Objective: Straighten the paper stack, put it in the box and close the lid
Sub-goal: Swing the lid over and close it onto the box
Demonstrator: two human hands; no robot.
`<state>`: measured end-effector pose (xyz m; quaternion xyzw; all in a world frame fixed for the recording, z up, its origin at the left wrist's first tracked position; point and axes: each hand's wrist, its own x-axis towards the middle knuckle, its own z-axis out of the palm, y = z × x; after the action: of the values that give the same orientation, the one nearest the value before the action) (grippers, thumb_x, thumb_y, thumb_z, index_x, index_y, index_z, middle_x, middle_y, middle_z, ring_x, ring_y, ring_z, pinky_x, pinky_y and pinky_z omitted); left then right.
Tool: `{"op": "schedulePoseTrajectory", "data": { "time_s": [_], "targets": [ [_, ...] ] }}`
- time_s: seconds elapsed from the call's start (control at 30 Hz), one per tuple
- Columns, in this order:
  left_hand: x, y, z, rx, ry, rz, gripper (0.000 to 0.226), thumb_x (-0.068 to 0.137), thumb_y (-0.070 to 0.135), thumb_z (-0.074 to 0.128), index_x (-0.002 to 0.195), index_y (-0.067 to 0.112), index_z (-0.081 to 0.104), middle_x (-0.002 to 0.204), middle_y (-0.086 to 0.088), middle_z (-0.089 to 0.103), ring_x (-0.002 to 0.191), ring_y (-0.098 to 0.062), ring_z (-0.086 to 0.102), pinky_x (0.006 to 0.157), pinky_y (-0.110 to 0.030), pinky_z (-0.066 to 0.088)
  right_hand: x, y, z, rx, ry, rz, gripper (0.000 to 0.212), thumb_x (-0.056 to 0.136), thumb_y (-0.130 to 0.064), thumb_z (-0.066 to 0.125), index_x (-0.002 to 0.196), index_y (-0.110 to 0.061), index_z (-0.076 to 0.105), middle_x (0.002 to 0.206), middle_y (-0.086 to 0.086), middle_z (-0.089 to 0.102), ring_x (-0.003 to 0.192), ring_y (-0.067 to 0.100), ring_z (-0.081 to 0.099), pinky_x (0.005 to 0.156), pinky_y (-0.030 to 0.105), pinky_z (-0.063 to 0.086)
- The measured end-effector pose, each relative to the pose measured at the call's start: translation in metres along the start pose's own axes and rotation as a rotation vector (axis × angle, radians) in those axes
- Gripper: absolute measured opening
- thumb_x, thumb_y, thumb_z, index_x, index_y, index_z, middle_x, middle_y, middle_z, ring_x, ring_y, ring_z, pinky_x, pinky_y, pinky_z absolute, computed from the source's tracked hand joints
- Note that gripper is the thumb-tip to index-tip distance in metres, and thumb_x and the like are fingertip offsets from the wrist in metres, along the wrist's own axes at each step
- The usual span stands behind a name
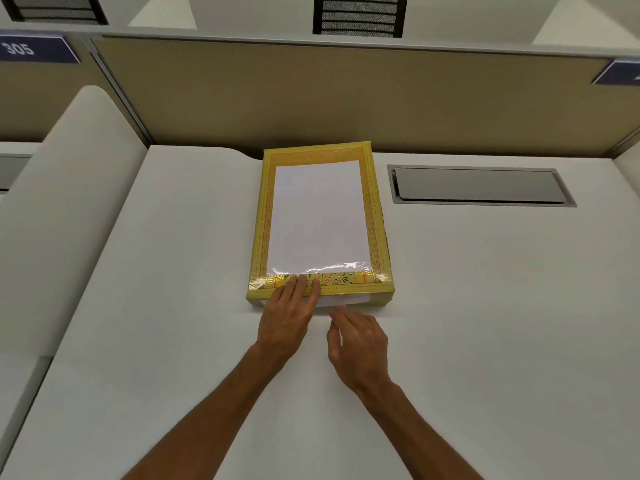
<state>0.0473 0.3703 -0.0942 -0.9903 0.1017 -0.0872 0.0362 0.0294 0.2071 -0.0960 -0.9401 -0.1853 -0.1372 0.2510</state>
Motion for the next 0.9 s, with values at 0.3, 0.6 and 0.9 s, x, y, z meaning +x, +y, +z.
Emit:
{"op": "schedulePoseTrajectory", "data": {
  "time_s": [0.3,0.6,0.9],
  "targets": [
    [0.0,-0.025,0.0,-0.433,0.136,-0.164,0.071,0.075,0.035,0.085,0.135,0.006,0.06,0.134,-0.016,0.062,0.126,-0.033,0.057,0.107,-0.05,0.044,0.043,0.029,-0.024,-0.017,0.262,0.125,0.011,0.088,-0.007,0.063,0.093,-0.008,0.073,0.095,0.007,0.073,0.086,0.023,0.065,0.068,0.035,0.055],
    [0.005,-0.058,-0.007,-0.875,-0.13,-0.729,0.077,0.09,0.038,0.069,0.153,0.009,0.035,0.156,-0.014,0.04,0.143,-0.032,0.039,0.114,-0.047,0.036,0.058,0.069,-0.018,0.102,-0.136,0.463,0.046,0.1,-0.028,0.055,0.143,-0.012,0.05,0.142,0.013,0.054,0.119,0.032,0.06,0.093,0.045,0.053],
    [0.008,-0.052,-0.007,-0.83,-0.122,-0.73,0.067,0.09,0.031,0.07,0.149,0.012,0.044,0.154,-0.013,0.044,0.142,-0.031,0.041,0.115,-0.047,0.035,0.051,0.072,-0.018,0.162,-0.169,0.512,0.043,0.099,-0.02,0.06,0.139,-0.007,0.056,0.137,0.012,0.062,0.121,0.03,0.061,0.1,0.04,0.05]
  ]
}}
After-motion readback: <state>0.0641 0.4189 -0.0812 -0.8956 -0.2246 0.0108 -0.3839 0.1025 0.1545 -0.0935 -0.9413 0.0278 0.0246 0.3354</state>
